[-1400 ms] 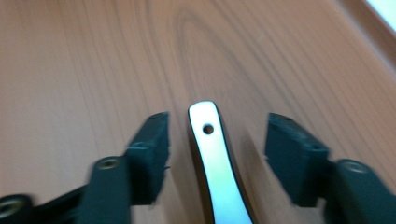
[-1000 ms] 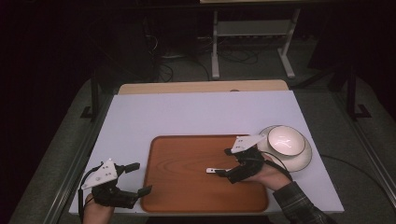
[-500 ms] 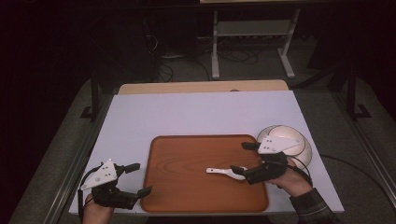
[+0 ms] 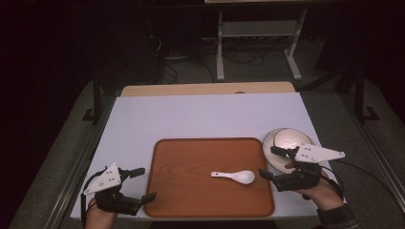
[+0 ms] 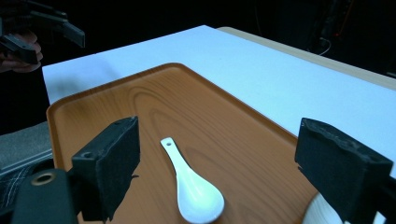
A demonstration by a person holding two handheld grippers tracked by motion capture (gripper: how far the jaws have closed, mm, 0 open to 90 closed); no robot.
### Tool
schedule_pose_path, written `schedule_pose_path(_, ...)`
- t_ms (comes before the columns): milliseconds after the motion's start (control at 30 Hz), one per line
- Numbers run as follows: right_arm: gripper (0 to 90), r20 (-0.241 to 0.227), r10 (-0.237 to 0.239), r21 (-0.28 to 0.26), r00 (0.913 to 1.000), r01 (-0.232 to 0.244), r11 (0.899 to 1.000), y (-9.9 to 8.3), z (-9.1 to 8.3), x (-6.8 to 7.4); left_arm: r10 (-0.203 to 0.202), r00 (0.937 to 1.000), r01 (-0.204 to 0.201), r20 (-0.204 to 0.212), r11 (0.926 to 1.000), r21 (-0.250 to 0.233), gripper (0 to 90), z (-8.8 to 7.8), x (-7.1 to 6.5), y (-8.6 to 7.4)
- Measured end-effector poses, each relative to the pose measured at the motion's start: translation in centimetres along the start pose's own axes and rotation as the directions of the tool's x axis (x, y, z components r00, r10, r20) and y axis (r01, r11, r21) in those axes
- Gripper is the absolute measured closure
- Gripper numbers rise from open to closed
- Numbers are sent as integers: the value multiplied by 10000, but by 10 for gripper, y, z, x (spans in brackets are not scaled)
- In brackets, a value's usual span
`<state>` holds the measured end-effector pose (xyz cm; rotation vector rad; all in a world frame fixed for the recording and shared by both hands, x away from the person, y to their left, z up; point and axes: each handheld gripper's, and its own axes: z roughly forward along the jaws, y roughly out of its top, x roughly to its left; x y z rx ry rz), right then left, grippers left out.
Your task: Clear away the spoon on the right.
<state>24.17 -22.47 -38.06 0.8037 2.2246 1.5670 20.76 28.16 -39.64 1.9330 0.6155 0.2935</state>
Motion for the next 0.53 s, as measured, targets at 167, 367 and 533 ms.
schedule_pose_path(167,133,265,161,-74,9995,-159,9998,-7,-13,-3,40,10000,-40,42,10000,15,130,0,0,0)
schedule_pose_path(367,133,384,240,-96,9990,-236,9997,-11,-19,-5,53,10000,-53,57,10000,30,130,1,0,0)
schedule_pose_path(533,133,343,190,-94,9992,-187,9998,-10,-17,-4,34,10000,-34,47,10000,22,131,1,0,0)
